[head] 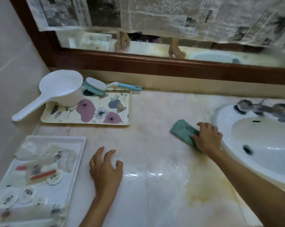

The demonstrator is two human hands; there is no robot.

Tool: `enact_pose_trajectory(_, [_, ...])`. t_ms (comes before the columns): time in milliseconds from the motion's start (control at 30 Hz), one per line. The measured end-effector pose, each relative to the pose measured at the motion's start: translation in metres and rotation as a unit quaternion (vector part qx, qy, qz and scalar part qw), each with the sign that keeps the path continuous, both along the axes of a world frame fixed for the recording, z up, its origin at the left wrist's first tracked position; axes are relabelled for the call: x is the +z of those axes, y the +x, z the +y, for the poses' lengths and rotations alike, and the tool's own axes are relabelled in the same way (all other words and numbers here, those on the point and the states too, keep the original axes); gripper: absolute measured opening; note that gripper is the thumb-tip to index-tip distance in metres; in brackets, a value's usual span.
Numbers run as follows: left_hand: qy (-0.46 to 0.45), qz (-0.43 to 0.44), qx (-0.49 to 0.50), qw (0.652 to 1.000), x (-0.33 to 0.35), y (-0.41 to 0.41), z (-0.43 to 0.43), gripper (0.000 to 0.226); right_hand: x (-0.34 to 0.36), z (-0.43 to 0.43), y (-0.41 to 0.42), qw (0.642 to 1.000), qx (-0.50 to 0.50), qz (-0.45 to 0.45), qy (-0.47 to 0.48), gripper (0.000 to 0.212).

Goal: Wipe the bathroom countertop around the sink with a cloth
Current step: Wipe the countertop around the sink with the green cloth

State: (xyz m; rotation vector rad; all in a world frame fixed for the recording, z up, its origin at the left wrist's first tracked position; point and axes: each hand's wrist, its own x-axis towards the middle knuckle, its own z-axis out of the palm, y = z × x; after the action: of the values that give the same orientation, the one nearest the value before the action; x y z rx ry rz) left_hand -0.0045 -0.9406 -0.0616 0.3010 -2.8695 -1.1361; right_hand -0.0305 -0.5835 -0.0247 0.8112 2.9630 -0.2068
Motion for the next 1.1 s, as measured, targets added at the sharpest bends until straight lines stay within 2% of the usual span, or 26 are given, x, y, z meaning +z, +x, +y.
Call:
enact_pose_trajectory(67, [0.032,0.035,-0.053,0.997,0.009,-0.002,0.022,0.034,-0.013,-0.001,0.005,0.996,0.065,-0.005,0.055,0.057])
enact_pose_trajectory(133, [0.058,0.057,-0.109,0.991,0.015,-0.007,0.041,0.033,-0.028,-0.008,0.011,0.991,0.121,-0.014,0.047,0.055])
enact_pose_trajectory(200, [0.059,0.067,-0.153,0.984,0.017,-0.016,0.056,0.032,-0.039,-0.014,0.015,0.99,0.136,-0.034,0.022,0.064])
enact_pose_trajectory(333, [0.0,0.063,-0.207,0.976,0.012,-0.039,0.074,0.035,-0.043,-0.033,0.032,0.983,0.185,-0.017,-0.012,0.058])
enact_pose_trajectory(433, [-0.056,0.048,-0.229,0.971,0.002,-0.053,0.082,0.038,-0.043,-0.032,0.051,0.972,0.234,-0.011,-0.03,0.061])
enact_pose_trajectory(567, [-0.112,0.05,-0.242,0.962,-0.014,-0.051,0.082,0.048,-0.044,-0.003,0.037,0.97,0.242,-0.008,-0.017,0.061])
enact_pose_trajectory(733, [-0.126,0.068,-0.227,0.963,-0.02,-0.05,0.084,0.047,-0.047,0.036,-0.032,0.993,0.101,0.028,-0.048,0.06])
enact_pose_trajectory(833, [-0.13,0.069,-0.222,0.964,-0.022,-0.051,0.085,0.044,-0.051,0.026,-0.042,0.996,0.074,0.012,-0.04,0.055])
enact_pose_trajectory(900, [-0.129,0.068,-0.219,0.965,-0.022,-0.05,0.084,0.044,-0.054,0.01,-0.023,0.994,0.099,0.011,-0.034,0.053])
enact_pose_trajectory(967, [-0.127,0.069,-0.215,0.966,-0.02,-0.049,0.085,0.046,-0.054,0.002,0.009,0.986,0.167,0.014,-0.022,0.053])
enact_pose_trajectory(1100, [-0.122,0.067,-0.212,0.967,-0.019,-0.05,0.088,0.046,-0.054,0.03,0.049,0.963,0.27,0.001,-0.017,0.054])
